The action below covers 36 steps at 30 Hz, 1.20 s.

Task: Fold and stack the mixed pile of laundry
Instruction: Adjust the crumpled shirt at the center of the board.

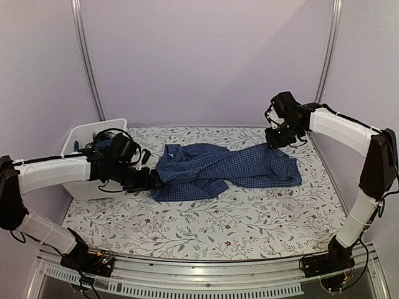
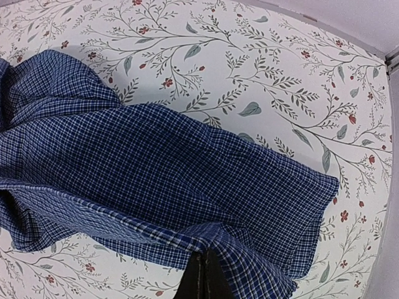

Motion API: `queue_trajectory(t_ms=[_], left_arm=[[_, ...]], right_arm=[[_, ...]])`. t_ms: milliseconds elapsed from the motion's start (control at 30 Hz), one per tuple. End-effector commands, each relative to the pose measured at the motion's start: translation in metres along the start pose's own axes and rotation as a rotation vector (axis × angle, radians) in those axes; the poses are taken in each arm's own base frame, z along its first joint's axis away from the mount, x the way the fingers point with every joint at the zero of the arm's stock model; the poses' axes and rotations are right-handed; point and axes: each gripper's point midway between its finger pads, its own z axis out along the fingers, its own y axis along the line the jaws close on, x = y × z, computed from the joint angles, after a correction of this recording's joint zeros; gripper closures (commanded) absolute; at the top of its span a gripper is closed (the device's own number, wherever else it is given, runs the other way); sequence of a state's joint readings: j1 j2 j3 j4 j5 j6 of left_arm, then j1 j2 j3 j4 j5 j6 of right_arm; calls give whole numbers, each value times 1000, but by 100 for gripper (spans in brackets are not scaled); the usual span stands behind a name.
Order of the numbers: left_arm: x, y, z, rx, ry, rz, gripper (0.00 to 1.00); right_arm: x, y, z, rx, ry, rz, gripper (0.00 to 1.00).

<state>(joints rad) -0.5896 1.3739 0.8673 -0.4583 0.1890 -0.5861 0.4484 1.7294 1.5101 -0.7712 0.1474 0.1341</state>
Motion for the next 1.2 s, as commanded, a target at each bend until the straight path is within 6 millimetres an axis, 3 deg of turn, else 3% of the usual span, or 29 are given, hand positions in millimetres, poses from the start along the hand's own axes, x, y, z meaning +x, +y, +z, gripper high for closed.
queue_trajectory(t_ms=[0, 100, 233, 367, 467, 667, 900, 967, 1033, 1133, 1167], left_arm=[[11, -18, 4, 69, -40, -56, 23], [33, -21, 16, 57, -1, -60, 23], [45, -29, 27, 35, -4, -46, 23], [48, -5, 45, -106, 11, -137, 24], [44, 8, 58, -190, 3, -156, 22], [21, 7, 83, -207, -62, -176, 15], [1, 41, 108, -309, -92, -307, 15], [0, 47, 118, -332, -68, -312, 22], [-2, 47, 123, -339, -48, -294, 38], [-15, 29, 118, -272, -55, -230, 94], [-23, 20, 112, -245, -67, -197, 100]], right_arm=[[-23, -1, -8, -4, -69, 0, 100], [-23, -4, -3, 3, -62, -3, 100], [-23, -6, 1, 5, -58, 2, 100], [-26, -10, -2, 10, -63, 6, 100], [-27, -11, -4, 10, -68, 5, 100], [-25, -16, -7, 19, -68, 5, 100], [-21, -25, -14, 34, -73, 3, 100], [-22, -27, -17, 38, -80, 3, 100], [-23, -30, -18, 44, -84, 7, 100], [-27, -35, -23, 53, -102, 15, 100], [-29, -36, -26, 57, -113, 16, 100]])
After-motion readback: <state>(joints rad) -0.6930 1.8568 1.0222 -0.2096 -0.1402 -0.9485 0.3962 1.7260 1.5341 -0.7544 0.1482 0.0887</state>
